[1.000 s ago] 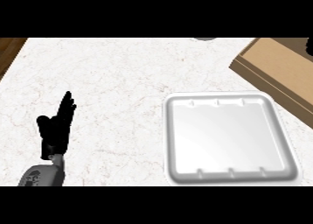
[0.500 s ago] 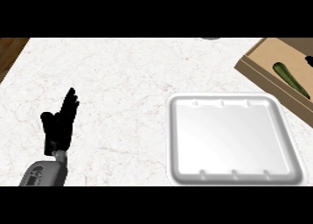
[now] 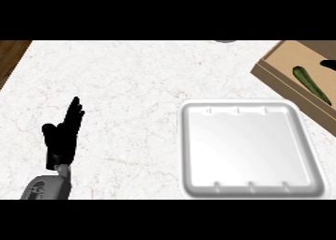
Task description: Pick the squash from the tray and place it in the cardboard box
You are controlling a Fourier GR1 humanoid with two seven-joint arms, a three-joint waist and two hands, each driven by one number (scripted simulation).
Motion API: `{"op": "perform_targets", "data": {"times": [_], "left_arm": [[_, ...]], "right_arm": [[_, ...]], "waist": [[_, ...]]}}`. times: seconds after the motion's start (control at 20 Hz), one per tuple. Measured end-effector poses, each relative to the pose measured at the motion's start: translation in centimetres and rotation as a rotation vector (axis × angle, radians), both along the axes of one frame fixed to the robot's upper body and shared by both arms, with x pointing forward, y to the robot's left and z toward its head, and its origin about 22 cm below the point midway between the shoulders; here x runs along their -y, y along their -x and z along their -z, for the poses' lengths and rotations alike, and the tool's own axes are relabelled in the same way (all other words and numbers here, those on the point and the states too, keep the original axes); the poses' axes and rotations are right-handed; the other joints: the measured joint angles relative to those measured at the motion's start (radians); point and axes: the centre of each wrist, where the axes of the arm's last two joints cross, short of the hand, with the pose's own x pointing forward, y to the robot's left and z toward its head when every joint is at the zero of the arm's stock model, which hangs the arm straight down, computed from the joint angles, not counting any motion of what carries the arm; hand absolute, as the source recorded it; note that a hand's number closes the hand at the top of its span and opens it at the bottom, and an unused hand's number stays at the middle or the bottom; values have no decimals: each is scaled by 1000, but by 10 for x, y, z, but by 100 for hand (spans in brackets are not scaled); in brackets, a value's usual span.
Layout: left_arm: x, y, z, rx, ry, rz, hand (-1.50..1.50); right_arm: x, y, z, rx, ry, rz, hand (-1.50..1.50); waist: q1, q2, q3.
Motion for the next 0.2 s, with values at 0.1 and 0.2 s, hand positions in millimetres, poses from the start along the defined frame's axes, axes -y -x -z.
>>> {"op": "perform_targets", "data": {"times": [0.1, 0.2], "left_arm": [[-4, 0, -4, 0, 0, -3, 0], [-4, 1, -5, -3, 2, -7, 0]], "right_arm": [[7, 3, -2, 59, -85, -14, -150], [16, 9, 0, 108, -151, -14, -150]], "waist": [[-3, -3, 0], [-7, -3, 0]]}}
